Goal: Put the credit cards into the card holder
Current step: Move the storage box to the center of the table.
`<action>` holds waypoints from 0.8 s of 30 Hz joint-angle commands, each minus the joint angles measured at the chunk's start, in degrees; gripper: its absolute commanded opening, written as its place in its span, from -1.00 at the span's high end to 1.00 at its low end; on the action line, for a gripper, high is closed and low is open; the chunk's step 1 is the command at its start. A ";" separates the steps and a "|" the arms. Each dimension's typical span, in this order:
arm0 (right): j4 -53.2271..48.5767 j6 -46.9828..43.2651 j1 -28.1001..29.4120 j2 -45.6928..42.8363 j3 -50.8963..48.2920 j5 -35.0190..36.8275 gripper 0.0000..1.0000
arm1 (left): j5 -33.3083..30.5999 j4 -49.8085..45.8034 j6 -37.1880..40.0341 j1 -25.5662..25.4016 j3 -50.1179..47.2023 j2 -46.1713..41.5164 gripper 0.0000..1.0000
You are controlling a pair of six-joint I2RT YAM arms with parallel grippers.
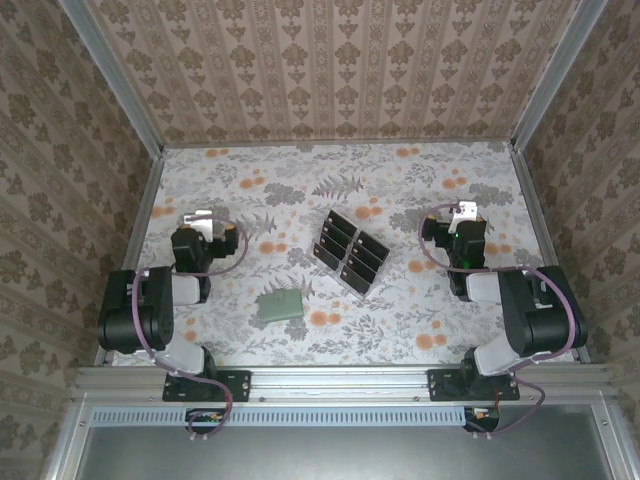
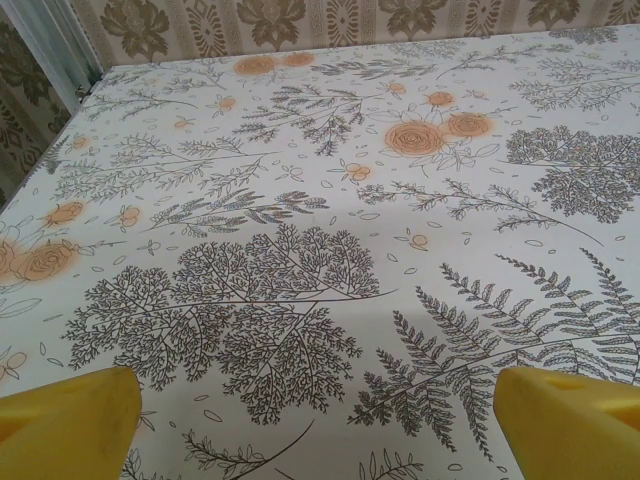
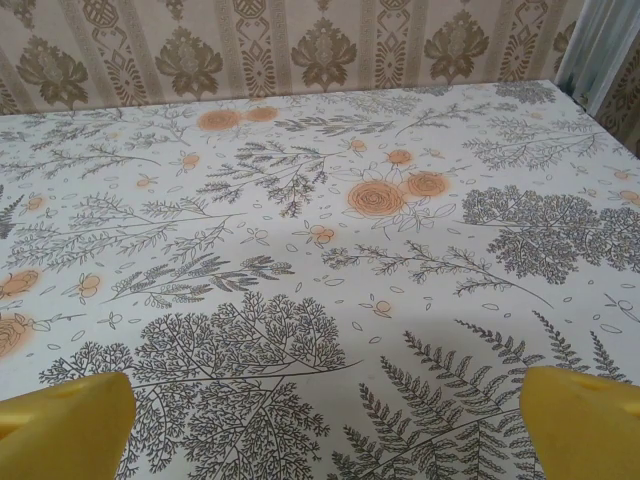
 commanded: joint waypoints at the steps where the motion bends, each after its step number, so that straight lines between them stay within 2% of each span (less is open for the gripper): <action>1: -0.58 -0.71 -0.01 0.49 -0.17 -0.93 -1.00 | 0.83 1.53 0.35 -0.30 -0.16 -0.46 -1.00; 24: -0.93 -0.54 -0.17 0.63 0.06 -1.30 -1.00 | -1.06 -1.81 0.46 -1.00 1.69 -0.29 -1.00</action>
